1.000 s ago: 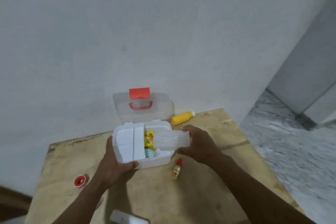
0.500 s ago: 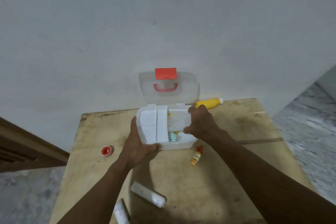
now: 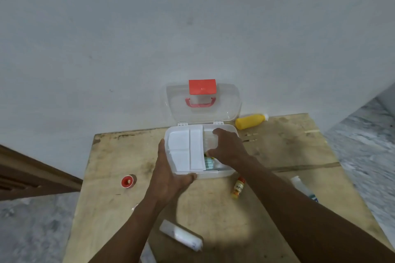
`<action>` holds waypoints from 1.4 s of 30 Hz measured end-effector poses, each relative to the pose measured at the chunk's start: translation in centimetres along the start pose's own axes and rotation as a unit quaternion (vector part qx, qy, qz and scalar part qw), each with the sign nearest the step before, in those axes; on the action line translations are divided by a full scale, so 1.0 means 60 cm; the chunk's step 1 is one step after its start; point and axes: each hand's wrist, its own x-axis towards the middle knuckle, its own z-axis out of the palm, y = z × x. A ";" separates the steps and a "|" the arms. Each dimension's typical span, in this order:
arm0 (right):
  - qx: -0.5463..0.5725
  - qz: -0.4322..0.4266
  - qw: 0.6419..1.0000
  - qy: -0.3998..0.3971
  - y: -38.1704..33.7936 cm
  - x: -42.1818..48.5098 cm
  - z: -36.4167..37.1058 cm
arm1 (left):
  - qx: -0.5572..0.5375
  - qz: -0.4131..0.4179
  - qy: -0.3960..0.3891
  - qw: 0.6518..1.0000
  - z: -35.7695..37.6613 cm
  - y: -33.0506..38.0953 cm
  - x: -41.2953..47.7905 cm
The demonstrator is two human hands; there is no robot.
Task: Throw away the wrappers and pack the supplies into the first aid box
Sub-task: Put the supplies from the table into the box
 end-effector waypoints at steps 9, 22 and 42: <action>0.118 0.066 0.989 0.053 0.000 0.005 0.028 | 0.011 -0.012 0.018 1.000 0.003 -0.028 0.001; 0.082 0.007 0.994 0.066 0.005 0.010 0.045 | 0.029 -0.015 0.023 0.999 0.008 -0.021 0.003; 0.113 0.047 0.984 0.131 0.003 -0.064 -0.007 | 0.084 0.014 0.000 0.996 -0.015 -0.026 0.013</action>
